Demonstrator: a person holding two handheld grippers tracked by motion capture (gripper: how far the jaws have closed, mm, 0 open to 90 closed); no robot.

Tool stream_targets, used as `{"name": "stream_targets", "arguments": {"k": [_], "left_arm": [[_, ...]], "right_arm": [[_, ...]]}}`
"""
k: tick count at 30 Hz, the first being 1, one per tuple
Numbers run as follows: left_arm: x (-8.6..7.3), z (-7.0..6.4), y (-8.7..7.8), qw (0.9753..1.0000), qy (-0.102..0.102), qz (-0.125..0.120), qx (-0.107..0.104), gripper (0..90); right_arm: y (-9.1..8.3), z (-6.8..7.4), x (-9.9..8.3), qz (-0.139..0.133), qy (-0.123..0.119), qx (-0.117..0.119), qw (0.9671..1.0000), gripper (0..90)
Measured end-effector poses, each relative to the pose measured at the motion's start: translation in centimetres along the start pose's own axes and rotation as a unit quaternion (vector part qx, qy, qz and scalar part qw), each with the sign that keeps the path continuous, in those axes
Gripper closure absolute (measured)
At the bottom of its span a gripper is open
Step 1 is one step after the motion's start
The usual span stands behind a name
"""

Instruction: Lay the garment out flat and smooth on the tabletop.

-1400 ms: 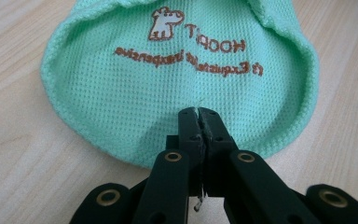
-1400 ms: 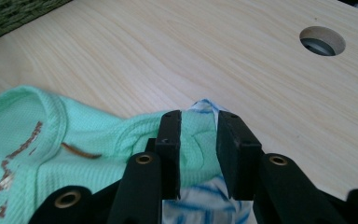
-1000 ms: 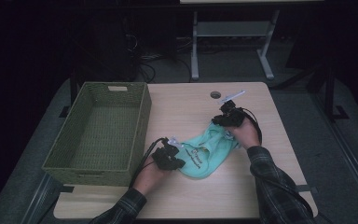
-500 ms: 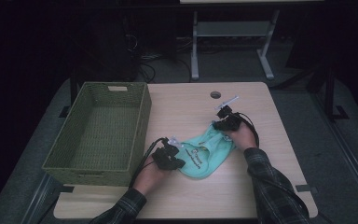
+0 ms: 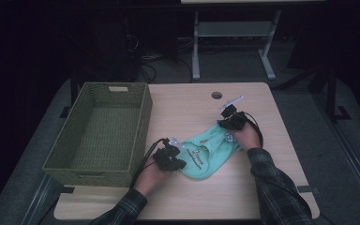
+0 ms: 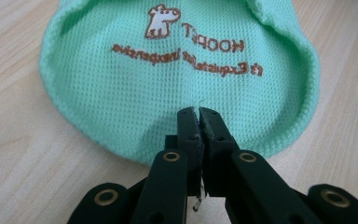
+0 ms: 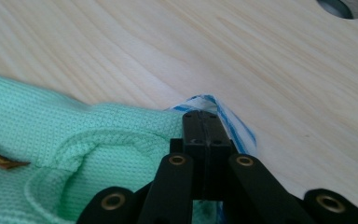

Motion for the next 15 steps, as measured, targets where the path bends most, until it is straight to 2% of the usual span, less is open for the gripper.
{"name": "stream_targets", "arguments": {"k": [6, 10, 11, 13, 15], "left_arm": [[0.0, 0.0, 0.0, 1.0000, 0.000, 0.000, 0.000, 87.2], [0.0, 0.0, 0.0, 1.0000, 0.001, 0.001, -0.001, 87.1], [0.0, 0.0, 0.0, 1.0000, -0.001, -0.004, -0.001, 87.1], [0.1, -0.1, 0.1, 1.0000, -0.005, -0.008, -0.003, 86.8], [0.1, 0.0, 0.1, 1.0000, -0.004, -0.005, -0.006, 86.3]], "right_arm": [[0.0, -1.4, -0.3, 0.003, 0.008, -0.021, 0.9997, 90.0], [0.1, -1.1, -0.4, -0.008, 0.023, -0.006, 0.9997, 89.8], [-0.1, -0.9, -0.3, -0.015, 0.027, 0.003, 0.9995, 89.2], [-0.7, -0.8, 0.0, -0.032, 0.032, 0.006, 0.9990, 84.2], [-1.5, -0.7, 0.1, -0.042, 0.036, 0.012, 0.9984, 83.7]]}}
Point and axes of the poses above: each handheld gripper's, and its own axes: y roughly forward along the jaws, x roughly out of its top, z roughly to its left, the point moved 10 cm from there along y, roughly forward along the jaws, and after that the axes turned 5 degrees about -z, right-handed, at the moved point
